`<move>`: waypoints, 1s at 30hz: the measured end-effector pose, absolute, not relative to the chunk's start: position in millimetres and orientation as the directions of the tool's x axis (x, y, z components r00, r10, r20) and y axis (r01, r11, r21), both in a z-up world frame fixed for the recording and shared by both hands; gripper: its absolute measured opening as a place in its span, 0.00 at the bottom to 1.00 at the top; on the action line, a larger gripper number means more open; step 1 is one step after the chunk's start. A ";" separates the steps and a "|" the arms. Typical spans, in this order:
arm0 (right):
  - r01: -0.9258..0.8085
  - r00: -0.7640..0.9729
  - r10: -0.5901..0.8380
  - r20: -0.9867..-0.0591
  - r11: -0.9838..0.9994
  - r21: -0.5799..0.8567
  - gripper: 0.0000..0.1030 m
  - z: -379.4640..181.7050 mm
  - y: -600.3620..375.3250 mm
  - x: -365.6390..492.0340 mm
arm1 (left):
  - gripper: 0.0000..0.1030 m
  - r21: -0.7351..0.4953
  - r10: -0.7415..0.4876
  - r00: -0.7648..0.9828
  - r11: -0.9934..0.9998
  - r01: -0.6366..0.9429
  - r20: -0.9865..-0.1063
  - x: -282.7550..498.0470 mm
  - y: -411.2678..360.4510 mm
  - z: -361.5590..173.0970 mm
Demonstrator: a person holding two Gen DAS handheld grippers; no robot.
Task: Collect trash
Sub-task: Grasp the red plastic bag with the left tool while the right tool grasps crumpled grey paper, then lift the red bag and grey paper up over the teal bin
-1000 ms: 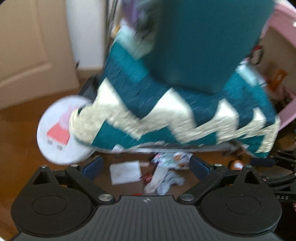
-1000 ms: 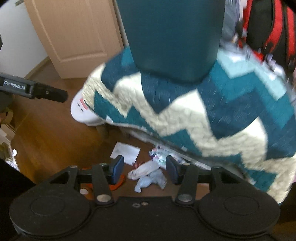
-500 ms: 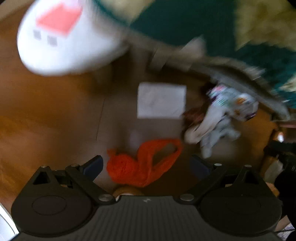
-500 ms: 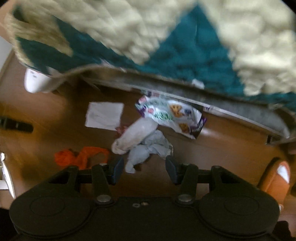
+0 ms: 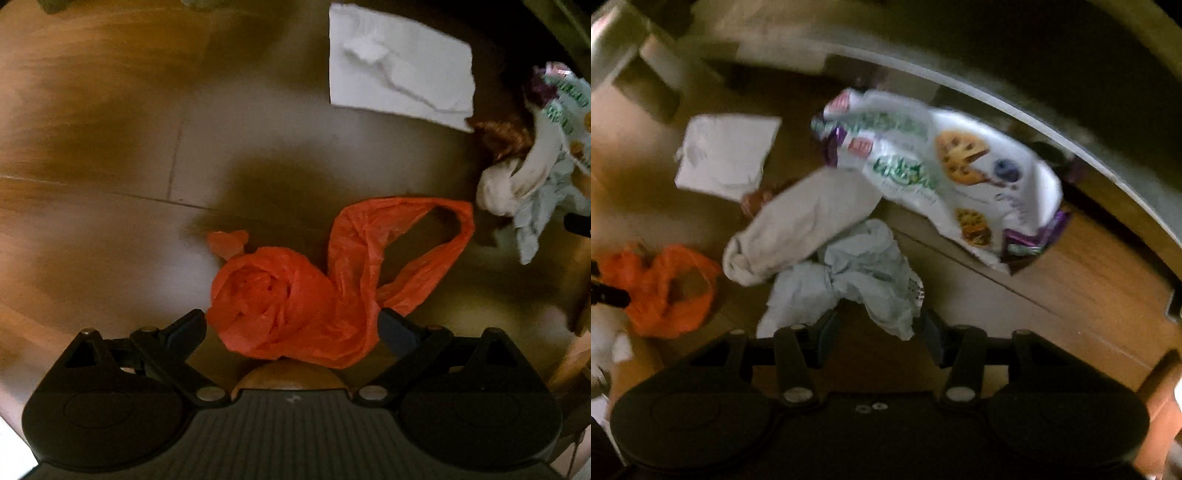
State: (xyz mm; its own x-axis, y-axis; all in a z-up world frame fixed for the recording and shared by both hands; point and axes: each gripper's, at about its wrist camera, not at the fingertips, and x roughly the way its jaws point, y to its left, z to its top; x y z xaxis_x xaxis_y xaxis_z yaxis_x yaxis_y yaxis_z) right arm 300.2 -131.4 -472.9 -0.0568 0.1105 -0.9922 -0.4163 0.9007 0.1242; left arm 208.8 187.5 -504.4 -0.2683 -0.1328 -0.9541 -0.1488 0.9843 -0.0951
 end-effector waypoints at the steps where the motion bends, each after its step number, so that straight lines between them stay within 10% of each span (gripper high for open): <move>1: -0.421 -0.060 0.111 -0.992 0.898 0.126 0.47 -477.0 -130.0 300.1 | 0.96 -0.096 -0.134 -0.271 0.984 -0.149 -0.953 208.3 186.3 -509.0; 10: -0.471 -0.039 0.108 -0.993 0.875 0.113 0.42 -488.9 -120.4 299.2 | 0.65 -0.111 -0.147 -0.276 0.984 -0.141 -0.950 204.5 181.2 -521.4; 13: -0.484 -0.039 0.103 -0.994 0.868 0.109 0.07 -491.5 -117.1 300.3 | 0.61 -0.110 -0.138 -0.256 0.987 -0.120 -0.957 204.8 176.2 -518.3; 30: -0.437 0.122 0.146 -0.982 0.896 0.079 0.05 -365.0 -144.9 266.8 | 0.59 -0.125 -0.126 -0.085 0.992 -0.018 -0.988 230.4 169.6 -386.1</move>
